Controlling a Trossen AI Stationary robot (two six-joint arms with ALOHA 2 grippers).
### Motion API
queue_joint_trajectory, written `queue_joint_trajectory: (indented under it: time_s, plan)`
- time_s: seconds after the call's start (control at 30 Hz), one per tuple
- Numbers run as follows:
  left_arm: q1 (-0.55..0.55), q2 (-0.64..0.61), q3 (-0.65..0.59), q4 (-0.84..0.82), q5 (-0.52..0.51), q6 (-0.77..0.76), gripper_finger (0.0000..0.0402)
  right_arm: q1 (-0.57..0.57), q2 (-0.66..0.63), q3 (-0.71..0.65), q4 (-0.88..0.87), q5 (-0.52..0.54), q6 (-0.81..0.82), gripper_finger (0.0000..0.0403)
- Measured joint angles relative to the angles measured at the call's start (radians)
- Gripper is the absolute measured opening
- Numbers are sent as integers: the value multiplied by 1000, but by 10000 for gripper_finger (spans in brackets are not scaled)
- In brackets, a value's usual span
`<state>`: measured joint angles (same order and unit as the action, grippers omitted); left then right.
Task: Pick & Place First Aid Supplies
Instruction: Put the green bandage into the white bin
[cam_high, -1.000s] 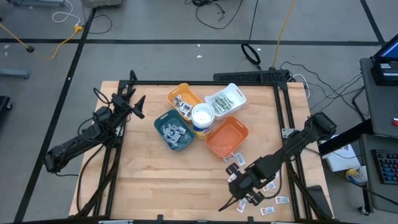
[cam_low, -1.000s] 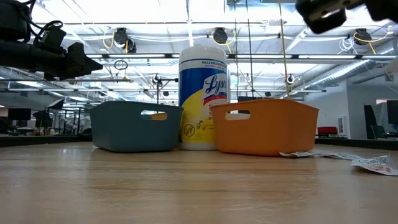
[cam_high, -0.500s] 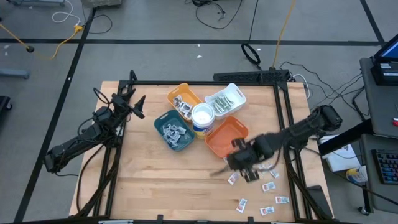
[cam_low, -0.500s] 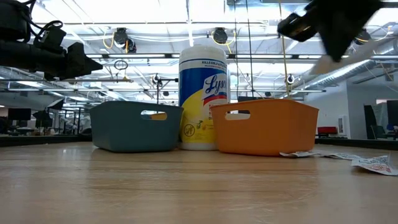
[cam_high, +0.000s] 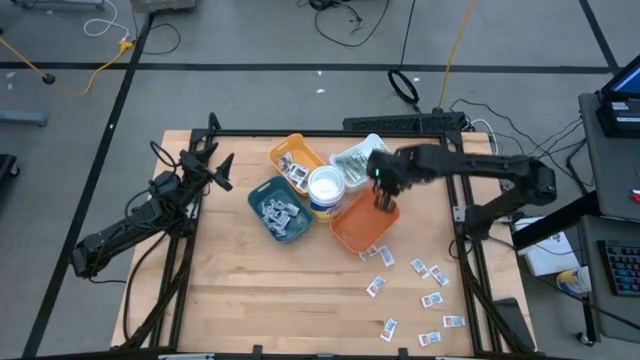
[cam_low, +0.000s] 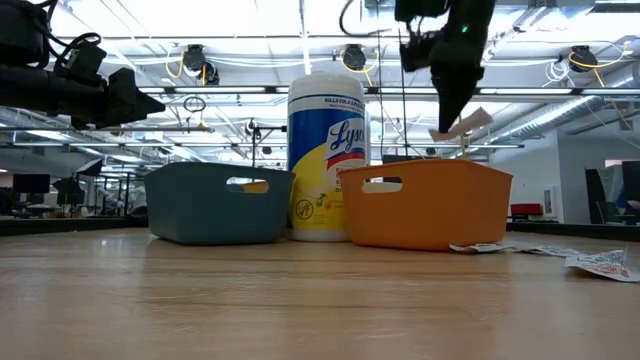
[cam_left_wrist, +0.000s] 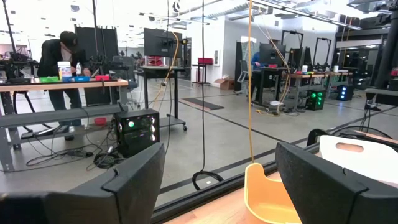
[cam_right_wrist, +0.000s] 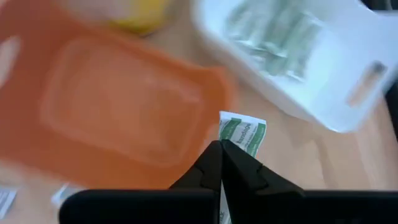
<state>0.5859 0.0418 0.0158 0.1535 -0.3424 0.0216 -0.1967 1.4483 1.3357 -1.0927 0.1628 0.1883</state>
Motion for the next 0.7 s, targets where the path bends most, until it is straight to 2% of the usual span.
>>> queue_joint_trajectory:
  time_s: [0.17, 0.3, 0.53, 0.7]
  plan:
    - [0, 0, 0, 0, 0, 0, 308, -166, 0, 0, 3, 4, 47, 0]
    - [0, 0, 0, 0, 0, 0, 308, -254, 12, 0, 27, 1, 62, 0]
    - [0, 0, 0, 0, 0, 0, 308, -317, 73, 1, 87, -11, 53, 0]
    - [0, 0, 0, 0, 0, 0, 308, -340, 168, 68, 85, -12, 15, 0]
